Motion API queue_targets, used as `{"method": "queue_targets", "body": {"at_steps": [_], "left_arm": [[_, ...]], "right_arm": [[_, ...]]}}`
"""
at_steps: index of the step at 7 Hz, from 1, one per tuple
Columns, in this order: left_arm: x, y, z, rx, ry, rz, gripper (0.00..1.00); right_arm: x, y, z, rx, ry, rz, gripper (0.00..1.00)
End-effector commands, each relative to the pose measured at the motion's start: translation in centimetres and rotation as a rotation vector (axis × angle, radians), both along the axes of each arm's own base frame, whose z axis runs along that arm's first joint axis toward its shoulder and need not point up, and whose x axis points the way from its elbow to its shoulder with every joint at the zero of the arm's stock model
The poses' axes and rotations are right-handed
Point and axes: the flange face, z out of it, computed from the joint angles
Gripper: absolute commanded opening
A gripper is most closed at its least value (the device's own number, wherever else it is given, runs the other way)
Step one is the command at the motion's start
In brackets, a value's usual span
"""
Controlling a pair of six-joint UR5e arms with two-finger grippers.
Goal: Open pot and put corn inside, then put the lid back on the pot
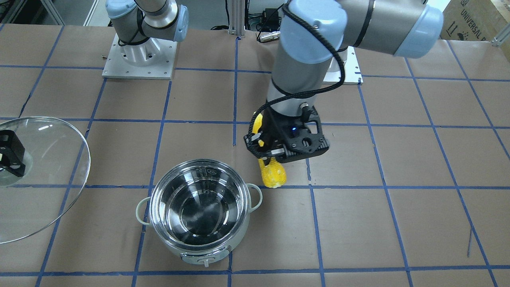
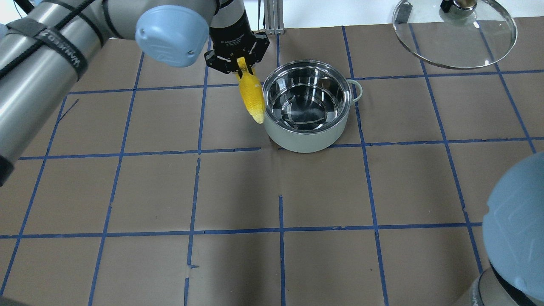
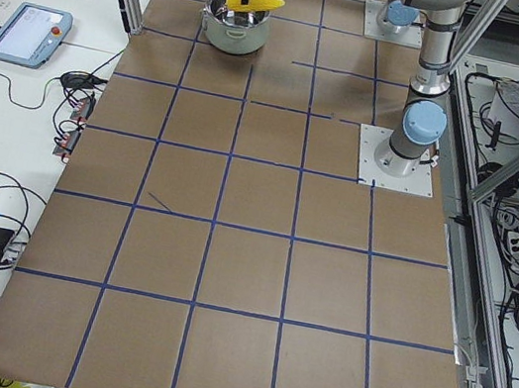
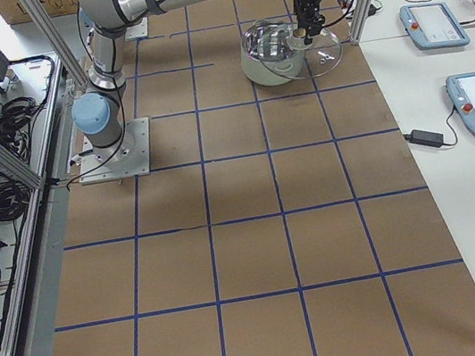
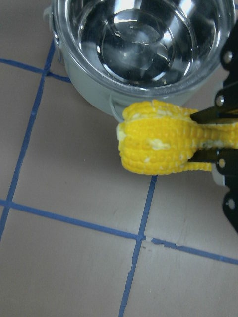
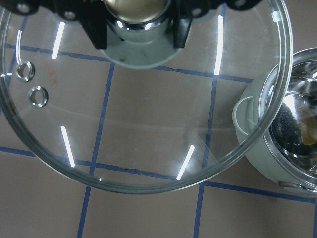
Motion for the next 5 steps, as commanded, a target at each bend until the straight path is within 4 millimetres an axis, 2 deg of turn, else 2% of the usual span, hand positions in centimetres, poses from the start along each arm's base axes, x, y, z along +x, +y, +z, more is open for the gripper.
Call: {"method": "queue_targets", "body": {"at_steps": [1, 2, 3, 4, 5], "left_arm": [[-8.3, -3.1, -2.8, 0.024, 0.08, 0.086, 0.14], [-10.2, -4.1, -3.9, 0.027, 0.087, 0.084, 0.14], [-10.6, -4.5, -4.6, 0.037, 0.08, 0.076, 0.23], [-10.4, -4.4, -5.4, 0.047, 0.063, 0.065, 0.92], [-10.6, -4.2, -5.5, 0.049, 0.059, 0.041, 1.0]], "right_arm": [[0.1, -0.1, -0.1, -0.004, 0.0, 0.002, 0.1], [0.2, -0.1, -0.2, -0.002, 0.0, 0.003, 0.1], [1.1, -0.1, -0.3, 0.001, 0.001, 0.017, 0.1], [1.3, -0.1, -0.3, 0.001, 0.001, 0.017, 0.1], [1.4, 0.0, -0.2, 0.0, 0.001, 0.017, 0.1]]}}
